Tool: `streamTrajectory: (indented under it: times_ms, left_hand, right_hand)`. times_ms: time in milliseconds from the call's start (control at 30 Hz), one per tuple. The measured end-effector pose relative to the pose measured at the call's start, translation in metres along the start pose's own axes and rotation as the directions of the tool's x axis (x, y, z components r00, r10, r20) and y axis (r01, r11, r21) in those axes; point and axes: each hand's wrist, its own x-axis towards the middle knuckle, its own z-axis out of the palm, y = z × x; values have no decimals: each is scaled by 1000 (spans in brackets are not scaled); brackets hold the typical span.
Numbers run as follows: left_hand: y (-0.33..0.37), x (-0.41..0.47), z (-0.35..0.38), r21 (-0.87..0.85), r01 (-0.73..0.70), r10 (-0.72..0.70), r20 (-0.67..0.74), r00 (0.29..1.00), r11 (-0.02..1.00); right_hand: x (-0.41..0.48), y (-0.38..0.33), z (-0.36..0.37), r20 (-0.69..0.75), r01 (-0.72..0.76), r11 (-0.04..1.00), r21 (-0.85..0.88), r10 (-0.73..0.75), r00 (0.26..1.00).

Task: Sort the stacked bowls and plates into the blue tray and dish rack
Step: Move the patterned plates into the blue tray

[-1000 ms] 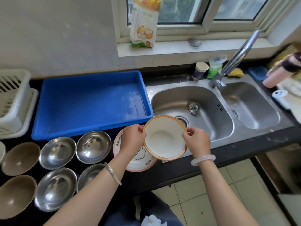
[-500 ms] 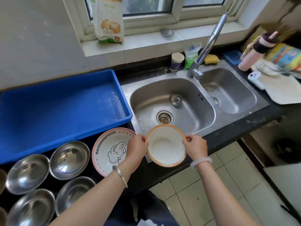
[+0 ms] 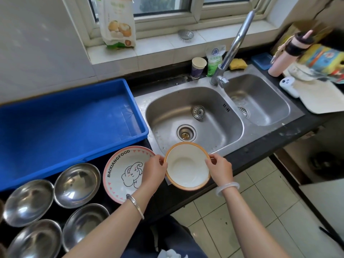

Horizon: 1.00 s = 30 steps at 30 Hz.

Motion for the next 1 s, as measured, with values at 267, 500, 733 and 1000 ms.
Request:
streamTrajectory:
  times_ms: [267, 500, 733, 1000]
  left_hand:
    - [-7, -14, -13, -77, 3, -8, -64, 998, 997]
    - [-43, -34, -55, -87, 62, -85, -286, 954, 994]
    - [-85, -61, -70, -148, 235, -277, -429, 860, 960]
    - [-95, -58, -55, -340, 309, -430, -377, 821, 888]
  right_hand:
    - [-7, -17, -9, -46, 144, 986, -89, -148, 988]
    - [-14, -89, 38, 209, 494, 865, -92, -468, 859]
    - [-2, -125, 97, 484, 595, 744, -304, -417, 769]
    - [19, -134, 118, 590, 677, 634, -372, -402, 700]
